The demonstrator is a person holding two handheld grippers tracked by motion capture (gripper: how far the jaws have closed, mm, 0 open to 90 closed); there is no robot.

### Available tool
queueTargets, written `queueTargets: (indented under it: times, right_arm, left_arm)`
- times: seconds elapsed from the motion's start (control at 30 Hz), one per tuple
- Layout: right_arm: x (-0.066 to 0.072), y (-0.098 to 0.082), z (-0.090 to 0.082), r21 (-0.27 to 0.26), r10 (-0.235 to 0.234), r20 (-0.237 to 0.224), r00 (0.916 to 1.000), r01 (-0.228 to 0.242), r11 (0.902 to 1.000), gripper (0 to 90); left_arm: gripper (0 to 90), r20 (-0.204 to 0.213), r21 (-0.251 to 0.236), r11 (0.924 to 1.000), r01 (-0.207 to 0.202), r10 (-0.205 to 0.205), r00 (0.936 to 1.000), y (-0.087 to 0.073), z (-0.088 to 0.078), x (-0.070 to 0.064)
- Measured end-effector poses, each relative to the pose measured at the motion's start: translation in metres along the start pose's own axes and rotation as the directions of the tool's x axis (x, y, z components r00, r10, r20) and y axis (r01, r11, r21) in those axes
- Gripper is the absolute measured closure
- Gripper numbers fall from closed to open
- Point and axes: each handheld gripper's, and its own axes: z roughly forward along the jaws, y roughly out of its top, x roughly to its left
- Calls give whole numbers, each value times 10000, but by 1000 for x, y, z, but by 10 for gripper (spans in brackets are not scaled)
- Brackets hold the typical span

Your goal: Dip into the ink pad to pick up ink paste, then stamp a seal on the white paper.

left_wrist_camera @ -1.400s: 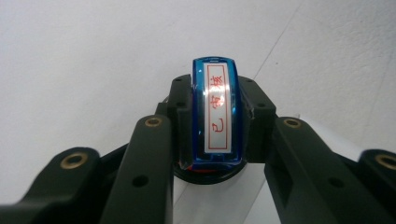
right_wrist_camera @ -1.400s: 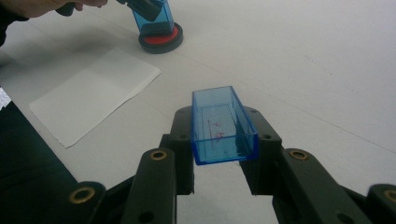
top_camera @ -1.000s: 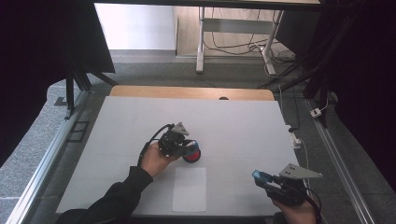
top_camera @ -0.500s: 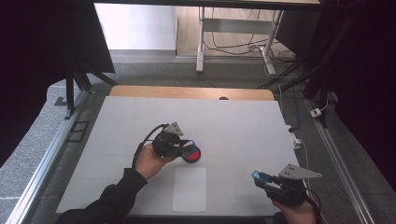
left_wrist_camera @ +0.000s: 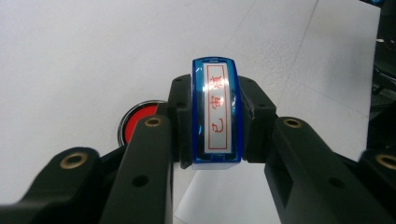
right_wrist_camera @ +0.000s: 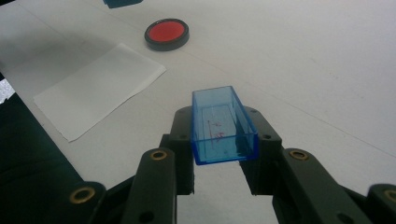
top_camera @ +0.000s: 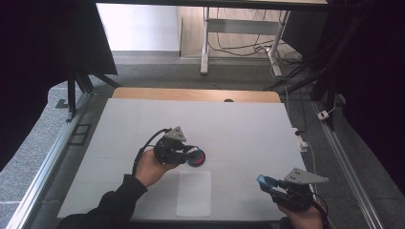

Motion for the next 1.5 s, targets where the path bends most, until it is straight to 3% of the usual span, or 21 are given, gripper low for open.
queueTargets:
  times: [0.53,0.9,1.5]
  right_arm:
    - [0,0,-1,-104,105,-43,9999,-106,9999,688]
    - [0,1,-1,-99,100,-37,9999,-101,9999,688]
    - [0,1,-1,-109,103,-38,9999,-103,9999,688]
  left_arm:
    - [696,281,-199,9998,-70,75,9996,-8,-14,-12]
    - [695,584,-94,9998,-199,204,9981,-13,-16,-29]
    - [695,659,600,9975,-378,339,9973,-30,6,-45]
